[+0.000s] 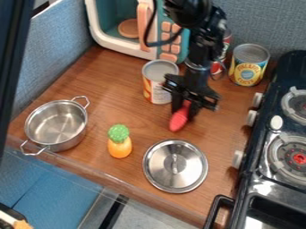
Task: Move the red spoon to the middle of the table
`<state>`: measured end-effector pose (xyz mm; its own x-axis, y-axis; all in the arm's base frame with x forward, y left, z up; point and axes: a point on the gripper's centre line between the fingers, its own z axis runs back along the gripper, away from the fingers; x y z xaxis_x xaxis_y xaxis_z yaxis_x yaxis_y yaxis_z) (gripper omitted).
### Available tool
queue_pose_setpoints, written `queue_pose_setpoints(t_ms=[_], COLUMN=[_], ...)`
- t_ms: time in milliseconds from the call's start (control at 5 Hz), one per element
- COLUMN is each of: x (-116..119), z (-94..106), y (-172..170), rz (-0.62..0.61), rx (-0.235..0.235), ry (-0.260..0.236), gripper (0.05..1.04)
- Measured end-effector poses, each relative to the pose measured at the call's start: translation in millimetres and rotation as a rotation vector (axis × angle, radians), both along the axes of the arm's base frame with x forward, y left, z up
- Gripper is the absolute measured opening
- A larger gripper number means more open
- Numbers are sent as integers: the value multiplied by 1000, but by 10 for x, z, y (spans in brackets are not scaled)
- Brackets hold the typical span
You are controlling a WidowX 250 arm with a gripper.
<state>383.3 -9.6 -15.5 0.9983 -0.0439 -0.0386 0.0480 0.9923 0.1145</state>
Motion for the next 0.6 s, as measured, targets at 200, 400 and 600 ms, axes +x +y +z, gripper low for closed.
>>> queue_pose_setpoints(t_ms=[200,400,600], x=[51,22,-70], z=[59,64,16], y=[386,662,872], rz=[8,22,38], rx=[10,17,10], ry=[-3,5,25], gripper=[391,391,391])
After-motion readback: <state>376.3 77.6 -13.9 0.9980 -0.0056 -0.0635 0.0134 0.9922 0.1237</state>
